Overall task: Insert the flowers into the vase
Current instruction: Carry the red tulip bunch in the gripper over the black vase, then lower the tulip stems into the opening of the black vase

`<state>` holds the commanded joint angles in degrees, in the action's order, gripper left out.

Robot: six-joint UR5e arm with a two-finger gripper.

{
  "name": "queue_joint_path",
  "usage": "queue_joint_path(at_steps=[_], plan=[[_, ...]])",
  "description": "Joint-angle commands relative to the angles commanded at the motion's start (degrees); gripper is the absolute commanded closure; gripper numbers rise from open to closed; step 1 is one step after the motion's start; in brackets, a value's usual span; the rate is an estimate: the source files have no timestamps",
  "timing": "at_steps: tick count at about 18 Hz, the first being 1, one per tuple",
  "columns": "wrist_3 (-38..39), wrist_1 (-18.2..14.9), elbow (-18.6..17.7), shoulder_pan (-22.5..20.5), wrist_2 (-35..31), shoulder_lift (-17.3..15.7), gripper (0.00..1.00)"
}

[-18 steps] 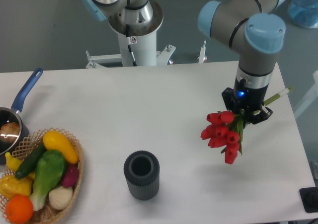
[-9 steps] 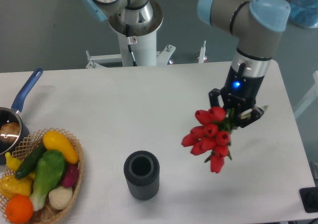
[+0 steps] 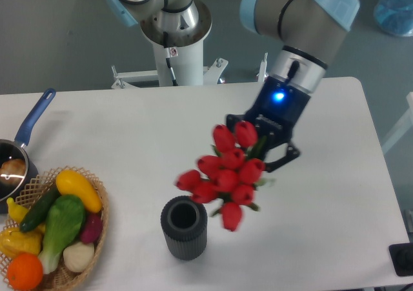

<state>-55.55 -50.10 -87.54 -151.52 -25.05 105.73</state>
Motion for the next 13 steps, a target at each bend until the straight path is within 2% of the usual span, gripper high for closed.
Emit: queue_joint_path(at_steps=[2, 6, 9, 13], plan=[[0.9, 0.1, 0.1, 0.2, 1.0, -0.1, 1.00], [1.3, 0.4, 0.2, -0.2, 9.4, 0.2, 1.00], [1.3, 0.4, 0.6, 0.1, 9.8, 1.5, 1.00], [3.1, 0.4, 2.9, 0.2, 12.4, 3.2, 1.00]])
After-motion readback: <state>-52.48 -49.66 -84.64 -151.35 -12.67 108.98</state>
